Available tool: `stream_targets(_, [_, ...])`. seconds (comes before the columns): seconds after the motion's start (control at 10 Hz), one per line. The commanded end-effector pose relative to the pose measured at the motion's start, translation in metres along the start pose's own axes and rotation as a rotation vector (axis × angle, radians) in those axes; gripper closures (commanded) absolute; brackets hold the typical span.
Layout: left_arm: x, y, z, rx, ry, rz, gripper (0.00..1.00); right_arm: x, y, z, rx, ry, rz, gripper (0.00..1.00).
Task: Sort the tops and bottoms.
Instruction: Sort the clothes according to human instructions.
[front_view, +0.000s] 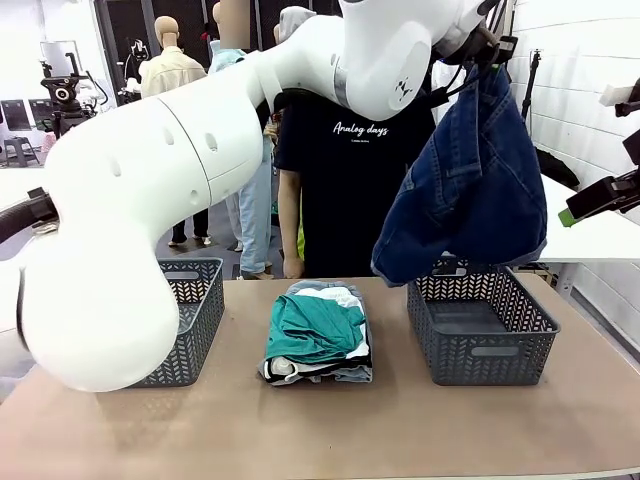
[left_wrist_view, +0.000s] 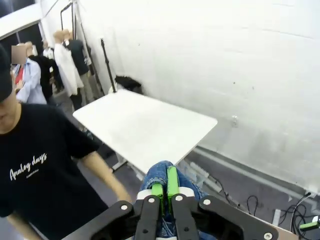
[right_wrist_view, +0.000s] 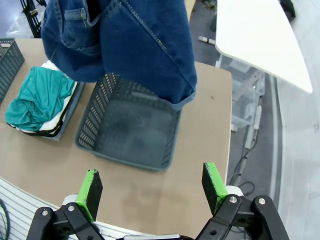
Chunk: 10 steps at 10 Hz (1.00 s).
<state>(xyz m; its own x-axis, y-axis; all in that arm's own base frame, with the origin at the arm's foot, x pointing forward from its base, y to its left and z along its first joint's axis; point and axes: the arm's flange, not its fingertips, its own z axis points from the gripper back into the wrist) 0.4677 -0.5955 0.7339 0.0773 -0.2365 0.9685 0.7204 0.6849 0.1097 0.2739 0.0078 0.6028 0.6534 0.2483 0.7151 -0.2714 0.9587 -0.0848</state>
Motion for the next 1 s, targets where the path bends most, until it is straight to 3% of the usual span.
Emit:
stream_targets(0.0, [0.062,-0.004,-0.081,-0.086,-0.086,-0.003,1.0,0.001,0.001,-0.001,0.0,-0.002,0.006,0.0])
stream_targets(0.2, [0.081,-0.006,-0.1,-0.121,-0.177,-0.006,1.0,0.001,0.001,-0.001,0.0,-0.002,0.006,0.0])
stream_targets(0.4, [0.076,-0.006,-0.107,-0.13,-0.191,0.022,1.0,0.001,0.001,-0.001,0.0,-0.002,0.006,0.0])
stream_targets(0.5, [0.064,-0.007,-0.103,-0.109,-0.152,0.046,1.0,0.001,0.001,-0.001,0.0,-0.002,0.006,0.0])
stream_targets(0.9, [-0.043,0.026,-0.056,0.132,0.009,0.182,1.0,0.001,0.001,-0.001,0.0,-0.002,0.006,0.0])
